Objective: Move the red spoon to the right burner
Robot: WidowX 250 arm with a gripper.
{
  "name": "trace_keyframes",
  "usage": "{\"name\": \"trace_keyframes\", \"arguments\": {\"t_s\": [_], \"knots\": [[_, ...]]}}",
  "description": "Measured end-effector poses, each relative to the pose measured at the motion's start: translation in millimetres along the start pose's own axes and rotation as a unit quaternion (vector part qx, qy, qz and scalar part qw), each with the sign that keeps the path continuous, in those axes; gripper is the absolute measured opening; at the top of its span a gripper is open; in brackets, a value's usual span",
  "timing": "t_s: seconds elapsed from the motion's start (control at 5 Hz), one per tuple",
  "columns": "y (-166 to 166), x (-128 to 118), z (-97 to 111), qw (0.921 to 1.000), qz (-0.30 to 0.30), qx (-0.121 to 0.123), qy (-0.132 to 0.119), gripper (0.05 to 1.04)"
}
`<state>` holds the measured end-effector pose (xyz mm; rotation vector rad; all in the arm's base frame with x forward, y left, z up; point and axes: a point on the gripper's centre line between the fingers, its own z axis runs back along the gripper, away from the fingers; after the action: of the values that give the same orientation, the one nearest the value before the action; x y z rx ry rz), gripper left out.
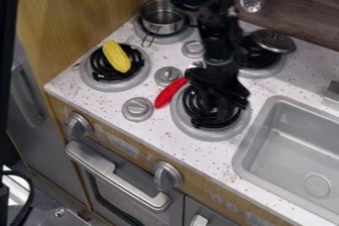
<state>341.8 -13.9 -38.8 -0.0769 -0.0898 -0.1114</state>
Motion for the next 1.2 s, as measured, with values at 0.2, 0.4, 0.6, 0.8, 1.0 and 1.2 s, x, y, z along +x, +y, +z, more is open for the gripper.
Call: {"name": "trace_keyframes", "arguments": {"t_s": [0.2, 0.4, 0.6, 0.8, 1.0, 1.2], "knots": [[34.8, -4.2, 9.3, 0.9987, 0.045, 0.02, -0.014, 0.755], [60.6, -8.5, 12.0, 0.9967, 0.072, 0.034, -0.018, 0.994], [77.0, 0.8, 18.2, 0.9953, 0.076, 0.048, -0.037, 0.998], [86.2, 0.9, 3.7, 0.9951, 0.085, 0.045, -0.018, 0.998], [93.6, 5.0, -9.5, 0.995, 0.089, 0.046, -0.004, 0.998], [99.2, 10.1, -14.1, 0.9945, 0.095, 0.043, 0.004, 0.998]]}}
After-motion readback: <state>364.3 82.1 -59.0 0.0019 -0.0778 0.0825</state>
